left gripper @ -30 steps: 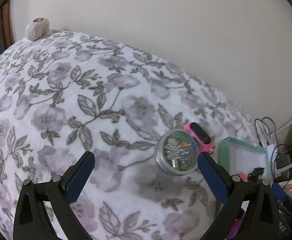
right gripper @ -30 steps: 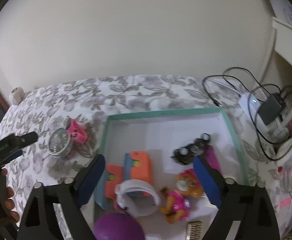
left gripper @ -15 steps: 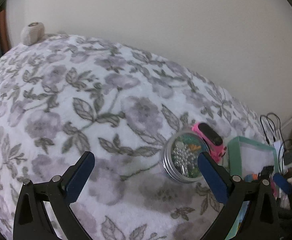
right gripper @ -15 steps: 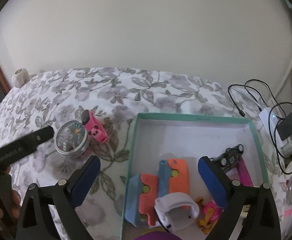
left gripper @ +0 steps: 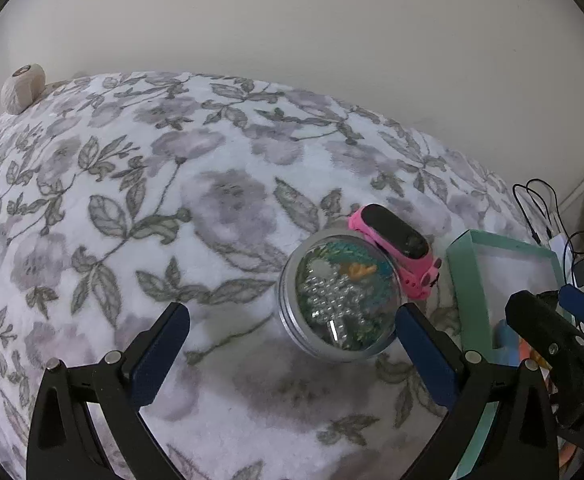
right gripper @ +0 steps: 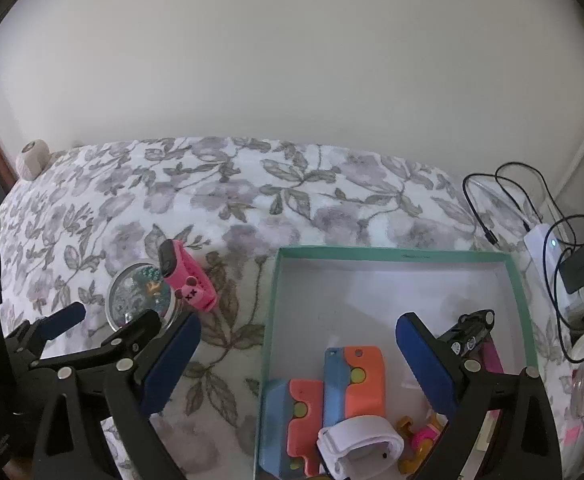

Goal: Organize rigid objects
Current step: 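Move the left tool to the round tin while the right tool approaches the pink band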

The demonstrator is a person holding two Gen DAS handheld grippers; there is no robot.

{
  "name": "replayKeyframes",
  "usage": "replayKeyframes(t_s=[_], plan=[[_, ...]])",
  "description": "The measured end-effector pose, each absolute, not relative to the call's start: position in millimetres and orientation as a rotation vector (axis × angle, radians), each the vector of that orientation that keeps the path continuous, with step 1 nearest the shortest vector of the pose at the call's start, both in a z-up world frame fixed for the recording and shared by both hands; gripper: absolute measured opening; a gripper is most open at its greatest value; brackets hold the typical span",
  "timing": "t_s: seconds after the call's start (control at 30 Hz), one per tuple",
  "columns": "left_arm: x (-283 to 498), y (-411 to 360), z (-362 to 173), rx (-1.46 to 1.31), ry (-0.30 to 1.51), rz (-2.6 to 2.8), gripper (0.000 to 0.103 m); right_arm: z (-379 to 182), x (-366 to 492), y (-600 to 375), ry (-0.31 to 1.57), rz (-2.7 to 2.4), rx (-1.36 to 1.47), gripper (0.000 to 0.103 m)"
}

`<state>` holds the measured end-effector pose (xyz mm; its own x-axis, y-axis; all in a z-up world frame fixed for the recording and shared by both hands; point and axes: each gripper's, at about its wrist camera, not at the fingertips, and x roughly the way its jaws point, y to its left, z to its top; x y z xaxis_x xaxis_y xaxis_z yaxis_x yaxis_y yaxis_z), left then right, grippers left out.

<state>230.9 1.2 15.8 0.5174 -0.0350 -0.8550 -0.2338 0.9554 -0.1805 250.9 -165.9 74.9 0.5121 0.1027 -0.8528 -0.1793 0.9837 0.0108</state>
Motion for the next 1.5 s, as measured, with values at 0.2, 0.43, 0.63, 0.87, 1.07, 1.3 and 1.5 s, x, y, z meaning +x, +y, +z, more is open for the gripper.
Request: replayKeyframes(t_s=[0.2,0.43,0.63,0.87,1.07,1.3,1.5], plan=[[234,-15,13,-0.22,1.039,0.066,0.102,74,258,-174,1.03,0.149,-0.06,0.1],[237,-2,7,-0.233,1.036,0.126,0.102,78,259,-163,1.025,0.165,-0.103,0.1],[230,26,7,-0.267,1.016,0.205,0.102,78,265,-137,1.031,0.226,-0.117,0.1],[220,78,1,-0.401,1.009,0.239,0.102,67,268,-99,1.043,0.282,-0.186,0.1],[217,99,2,-0.47,0.978,0.23,0.102,54,269,-78,1.065,0.309,-0.207,0.1],[221,106,5,-0.52,0.947,0.2,0.101,44,271,-78,1.077,0.33,-0.158,0.097],[229,94,16,-0.476,0.928,0.179,0.101,31,271,-73,1.106,0.336,-0.157,0.096]])
